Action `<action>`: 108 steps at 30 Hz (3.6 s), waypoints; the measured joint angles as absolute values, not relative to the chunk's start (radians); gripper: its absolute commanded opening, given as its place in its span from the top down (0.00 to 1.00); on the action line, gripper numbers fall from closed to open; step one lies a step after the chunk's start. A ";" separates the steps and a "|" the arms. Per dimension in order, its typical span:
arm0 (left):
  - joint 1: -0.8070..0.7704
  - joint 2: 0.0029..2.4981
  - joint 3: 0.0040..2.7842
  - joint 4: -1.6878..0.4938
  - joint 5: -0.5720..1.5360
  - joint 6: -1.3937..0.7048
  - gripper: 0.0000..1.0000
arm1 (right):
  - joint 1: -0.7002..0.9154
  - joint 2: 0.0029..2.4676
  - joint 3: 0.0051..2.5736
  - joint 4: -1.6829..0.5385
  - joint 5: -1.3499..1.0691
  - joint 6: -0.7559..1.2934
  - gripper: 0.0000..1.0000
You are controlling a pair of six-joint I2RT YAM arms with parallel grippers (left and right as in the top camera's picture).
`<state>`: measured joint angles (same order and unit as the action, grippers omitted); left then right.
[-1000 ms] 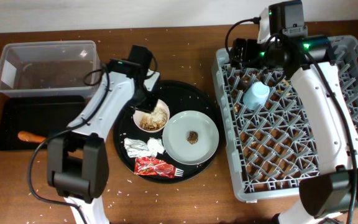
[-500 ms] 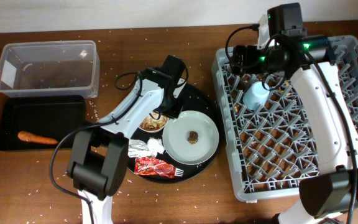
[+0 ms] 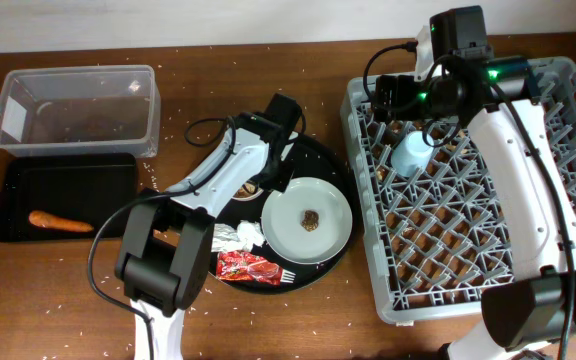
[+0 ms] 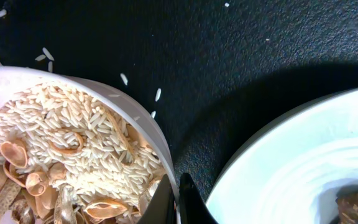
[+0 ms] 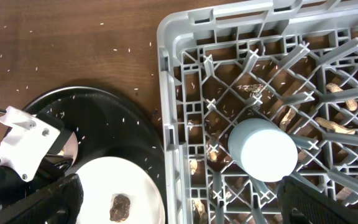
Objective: Sort waste into correct bins and load items into the dishwasher rack
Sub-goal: 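Carry the bowl left and tip its rice onto the black tray, then return the empty bowl to the round tray with the left gripper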
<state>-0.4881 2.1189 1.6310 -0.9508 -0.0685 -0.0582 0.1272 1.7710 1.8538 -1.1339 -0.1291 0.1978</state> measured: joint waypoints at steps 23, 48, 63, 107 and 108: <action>0.160 2.019 1.961 -1.515 0.104 -0.033 1.00 | 0.127 1.771 1.854 -1.110 -0.129 0.175 0.01; 0.686 2.017 1.673 -1.240 1.005 0.327 1.00 | 0.127 1.772 1.854 -1.106 -0.129 0.176 0.01; 0.816 2.017 1.481 -1.117 1.459 0.334 1.00 | 0.127 1.772 1.854 -1.115 -0.129 0.175 0.01; 0.470 1.727 1.506 -1.048 1.035 0.184 1.00 | 0.127 1.772 1.854 -1.137 -0.129 0.175 0.01; 0.400 1.700 1.509 -1.027 0.970 0.184 0.99 | 0.127 1.772 1.854 -1.138 -0.129 0.175 0.01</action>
